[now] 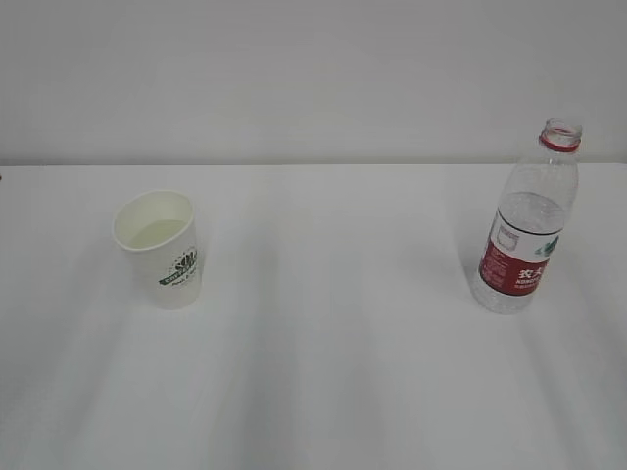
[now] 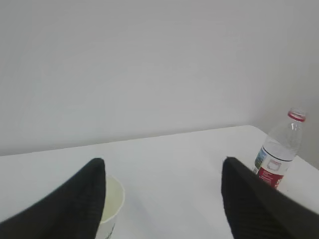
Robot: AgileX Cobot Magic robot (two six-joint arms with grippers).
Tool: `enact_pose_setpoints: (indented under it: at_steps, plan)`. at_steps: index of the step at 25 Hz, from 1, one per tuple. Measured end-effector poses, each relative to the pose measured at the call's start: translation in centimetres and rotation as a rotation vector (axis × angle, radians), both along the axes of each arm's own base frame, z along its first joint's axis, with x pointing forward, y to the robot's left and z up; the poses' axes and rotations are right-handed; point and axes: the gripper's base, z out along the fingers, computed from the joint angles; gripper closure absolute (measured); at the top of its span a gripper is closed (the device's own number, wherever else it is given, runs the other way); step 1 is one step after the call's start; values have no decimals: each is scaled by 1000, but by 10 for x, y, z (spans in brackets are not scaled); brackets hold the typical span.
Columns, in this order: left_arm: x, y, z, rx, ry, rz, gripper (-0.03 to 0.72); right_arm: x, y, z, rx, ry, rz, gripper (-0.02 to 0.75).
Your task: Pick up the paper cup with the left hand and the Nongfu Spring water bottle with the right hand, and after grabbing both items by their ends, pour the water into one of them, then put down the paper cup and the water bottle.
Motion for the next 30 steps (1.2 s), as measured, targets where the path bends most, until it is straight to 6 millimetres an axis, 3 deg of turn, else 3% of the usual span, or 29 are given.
enact_pose_setpoints:
  at_steps: [15, 30]
  plan:
    - [-29, 16, 9, -4, -44, -26, 209, -32, -4, 4, -9, 21, 13, 148]
    - [-60, 34, 8, 64, -98, -39, 261, -39, -3, -4, -34, 156, 25, 148]
